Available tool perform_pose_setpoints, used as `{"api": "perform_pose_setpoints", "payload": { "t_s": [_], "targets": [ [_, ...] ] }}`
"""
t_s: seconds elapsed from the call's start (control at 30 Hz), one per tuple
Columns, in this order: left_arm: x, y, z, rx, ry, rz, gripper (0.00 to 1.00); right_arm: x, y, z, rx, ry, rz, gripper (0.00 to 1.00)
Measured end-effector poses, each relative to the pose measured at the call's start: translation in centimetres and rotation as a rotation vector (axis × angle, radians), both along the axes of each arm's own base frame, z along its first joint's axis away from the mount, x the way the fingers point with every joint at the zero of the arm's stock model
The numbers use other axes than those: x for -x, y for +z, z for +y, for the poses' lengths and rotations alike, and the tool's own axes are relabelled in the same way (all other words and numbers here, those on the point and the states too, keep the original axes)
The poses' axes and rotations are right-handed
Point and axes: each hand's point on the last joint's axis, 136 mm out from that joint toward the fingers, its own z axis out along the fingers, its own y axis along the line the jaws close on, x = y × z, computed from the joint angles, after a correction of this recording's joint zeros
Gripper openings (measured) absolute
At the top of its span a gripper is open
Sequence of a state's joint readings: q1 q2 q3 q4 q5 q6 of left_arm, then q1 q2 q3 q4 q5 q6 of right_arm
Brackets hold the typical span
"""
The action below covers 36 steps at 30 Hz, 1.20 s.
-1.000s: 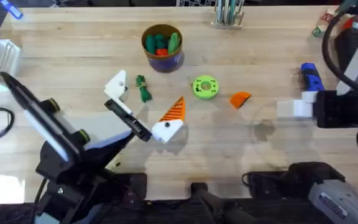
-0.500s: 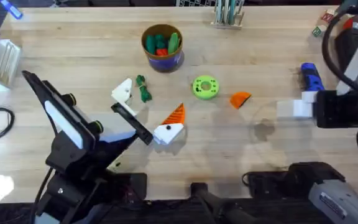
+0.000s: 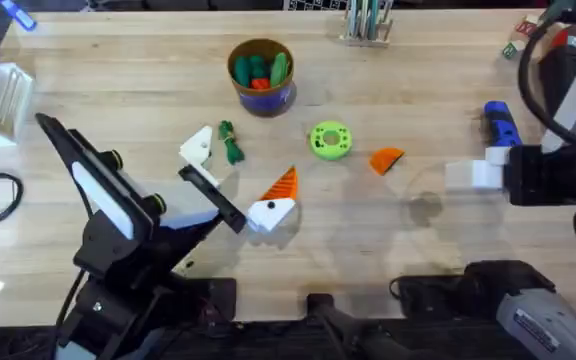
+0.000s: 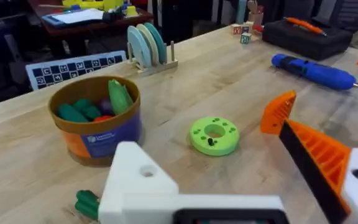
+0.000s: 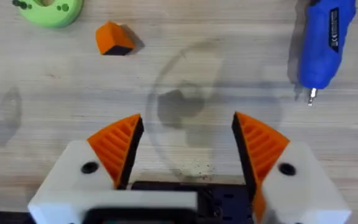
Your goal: Pick up the gripper from the table and insert it into the empty holder that is missing its gripper. Then pick up a screw, insert it into the mounting hole, and use the screwdriver to tighten it. Finally, clean up the table by picking up the vegetable and placing it into the bucket.
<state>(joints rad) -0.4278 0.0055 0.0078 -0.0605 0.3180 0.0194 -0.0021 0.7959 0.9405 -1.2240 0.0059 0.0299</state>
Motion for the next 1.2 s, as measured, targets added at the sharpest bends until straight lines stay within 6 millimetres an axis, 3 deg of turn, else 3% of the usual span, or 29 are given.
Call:
{"api": "perform_pose_setpoints", "payload": {
  "t_s": [0.13, 0.7, 0.87, 1.2],
  "targets": [
    [0.0, 0.0, 0.0, 0.000, 0.000, 0.000, 0.986, -0.1, 0.0, 0.0, 0.001, -0.001, -0.003, 0.990],
    [0.7, 0.1, -0.7, 0.030, -0.055, 0.024, 0.986, -0.4, 0.2, -0.2, 0.009, -0.004, -0.018, 0.993],
    [0.7, 0.1, -0.7, 0.030, -0.055, 0.024, 0.987, -3.1, 1.5, -0.5, 0.022, -0.018, -0.139, 0.993],
    [0.7, 0.1, -0.7, 0.031, -0.055, 0.026, 0.986, -5.8, 3.8, 3.2, -0.205, 0.019, -0.261, 0.993]
  ]
}}
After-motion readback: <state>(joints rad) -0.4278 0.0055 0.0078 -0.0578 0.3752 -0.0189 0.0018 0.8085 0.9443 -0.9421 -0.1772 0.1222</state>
